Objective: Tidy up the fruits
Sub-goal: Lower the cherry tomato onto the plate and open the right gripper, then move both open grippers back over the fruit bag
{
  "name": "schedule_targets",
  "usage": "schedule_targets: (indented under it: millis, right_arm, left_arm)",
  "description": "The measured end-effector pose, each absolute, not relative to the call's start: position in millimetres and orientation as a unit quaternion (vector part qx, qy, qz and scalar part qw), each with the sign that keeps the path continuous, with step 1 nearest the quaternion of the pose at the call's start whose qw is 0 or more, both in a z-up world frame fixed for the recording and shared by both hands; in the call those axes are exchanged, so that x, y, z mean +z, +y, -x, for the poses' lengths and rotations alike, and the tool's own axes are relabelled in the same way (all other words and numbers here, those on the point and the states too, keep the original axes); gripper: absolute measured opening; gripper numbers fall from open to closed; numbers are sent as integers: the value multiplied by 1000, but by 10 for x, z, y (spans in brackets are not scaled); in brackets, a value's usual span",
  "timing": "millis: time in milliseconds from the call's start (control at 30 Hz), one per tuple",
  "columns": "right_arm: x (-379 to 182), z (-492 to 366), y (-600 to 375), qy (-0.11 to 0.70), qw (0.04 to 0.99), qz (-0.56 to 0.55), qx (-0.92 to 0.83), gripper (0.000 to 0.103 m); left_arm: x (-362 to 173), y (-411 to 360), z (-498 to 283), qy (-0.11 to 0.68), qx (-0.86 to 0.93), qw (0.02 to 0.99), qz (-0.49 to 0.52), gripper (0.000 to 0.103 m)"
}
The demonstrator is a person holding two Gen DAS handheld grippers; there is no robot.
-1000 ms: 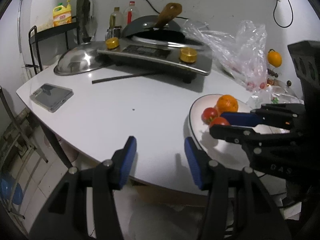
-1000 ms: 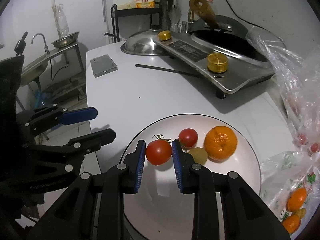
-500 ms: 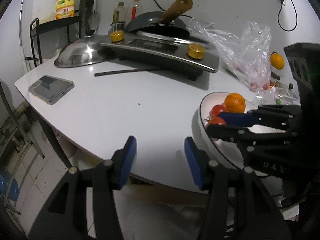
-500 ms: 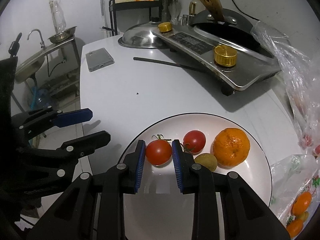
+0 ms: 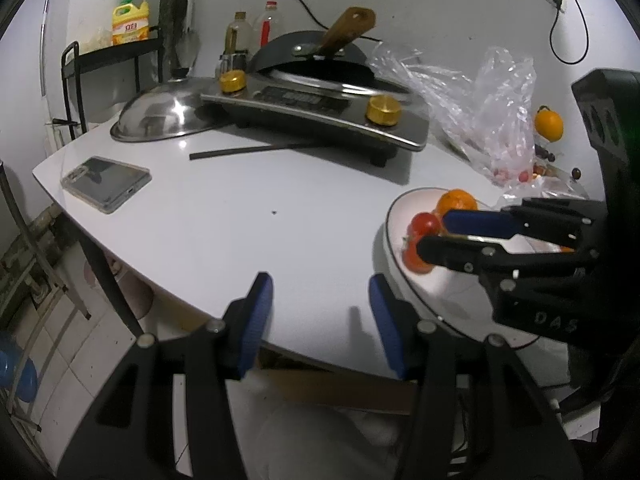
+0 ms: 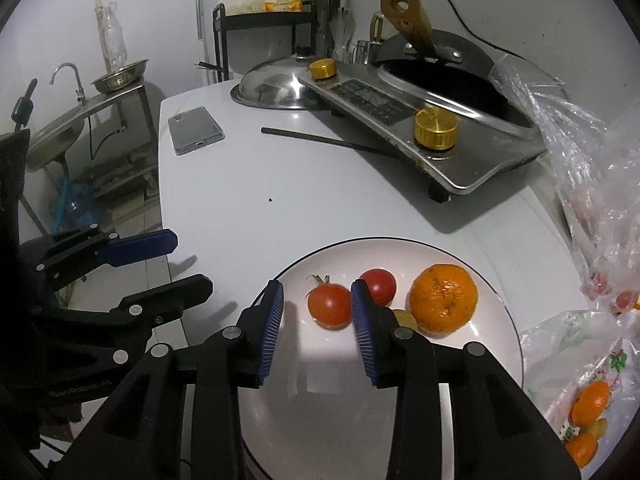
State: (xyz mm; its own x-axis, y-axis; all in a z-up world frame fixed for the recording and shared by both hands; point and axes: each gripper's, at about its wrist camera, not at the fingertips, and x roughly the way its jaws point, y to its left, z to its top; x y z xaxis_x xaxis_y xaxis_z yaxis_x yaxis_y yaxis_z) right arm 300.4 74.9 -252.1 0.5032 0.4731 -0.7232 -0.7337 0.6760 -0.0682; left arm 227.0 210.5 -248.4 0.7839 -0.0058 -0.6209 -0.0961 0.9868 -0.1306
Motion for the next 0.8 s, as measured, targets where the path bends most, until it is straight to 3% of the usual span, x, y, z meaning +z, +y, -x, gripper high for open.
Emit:
schedule_targets:
  millis: [800]
  right_arm:
    - [-2161,-2670,166,315,869,169,341,37]
  left_arm:
    - [-2128,1528,-2035,306,2,951,47,52]
